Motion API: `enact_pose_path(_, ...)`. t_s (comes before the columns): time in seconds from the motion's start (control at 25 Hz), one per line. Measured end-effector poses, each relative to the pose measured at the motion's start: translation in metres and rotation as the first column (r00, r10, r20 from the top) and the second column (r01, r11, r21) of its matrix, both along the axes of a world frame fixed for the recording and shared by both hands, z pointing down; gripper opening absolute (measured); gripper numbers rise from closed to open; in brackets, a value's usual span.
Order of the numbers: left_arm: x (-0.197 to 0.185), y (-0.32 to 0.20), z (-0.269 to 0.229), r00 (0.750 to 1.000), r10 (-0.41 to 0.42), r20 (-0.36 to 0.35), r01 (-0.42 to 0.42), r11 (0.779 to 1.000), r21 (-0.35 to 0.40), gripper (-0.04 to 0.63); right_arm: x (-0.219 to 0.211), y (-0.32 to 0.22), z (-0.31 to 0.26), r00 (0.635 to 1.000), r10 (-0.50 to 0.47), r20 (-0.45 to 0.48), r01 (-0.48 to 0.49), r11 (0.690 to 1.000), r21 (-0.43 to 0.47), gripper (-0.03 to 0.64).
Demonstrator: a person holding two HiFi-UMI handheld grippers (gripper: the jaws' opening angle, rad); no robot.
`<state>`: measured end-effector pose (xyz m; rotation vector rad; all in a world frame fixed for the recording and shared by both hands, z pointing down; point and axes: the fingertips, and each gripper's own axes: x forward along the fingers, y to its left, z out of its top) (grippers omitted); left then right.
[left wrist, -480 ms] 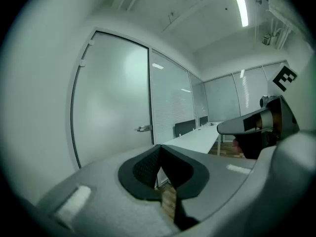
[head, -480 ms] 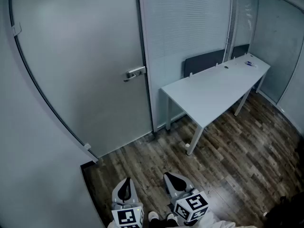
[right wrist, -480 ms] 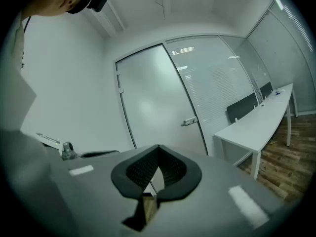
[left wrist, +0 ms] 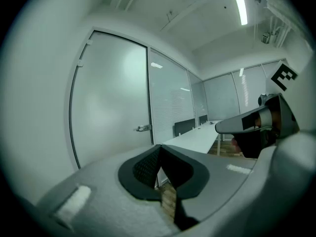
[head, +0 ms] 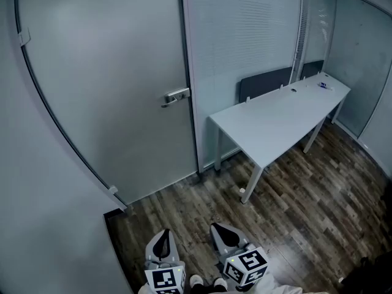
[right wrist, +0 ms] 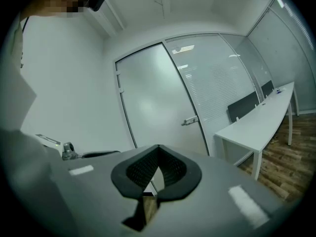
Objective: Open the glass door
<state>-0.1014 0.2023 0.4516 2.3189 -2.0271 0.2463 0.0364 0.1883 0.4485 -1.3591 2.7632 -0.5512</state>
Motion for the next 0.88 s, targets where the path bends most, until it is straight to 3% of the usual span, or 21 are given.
enact_pose_path(0.4, 0.033, -0.006, -0.014, 1.0, 0.005, 0.016, -0.005, 0.999, 0.038, 0.003, 0.025, 0.0, -0.013, 0.998, -0.053, 0.031, 0.052, 0.998, 0.04, 0.005)
enact_pose_path(0.6, 0.036, -0.01, 0.002, 1.0, 0.006, 0.011, -0.006, 1.0, 0.011, 0.003, 0.03, -0.004, -0.009, 0.998, -0.05, 0.024, 0.049, 0.998, 0.032, 0.005)
enact_pose_path(0.88, 0.024, -0.063, 0.014, 1.0, 0.023, -0.002, -0.023, 1.0, -0.007, 0.003, 0.022, -0.05, 0.005, 1.0, -0.024, 0.002, 0.024, 1.0, 0.009, 0.005)
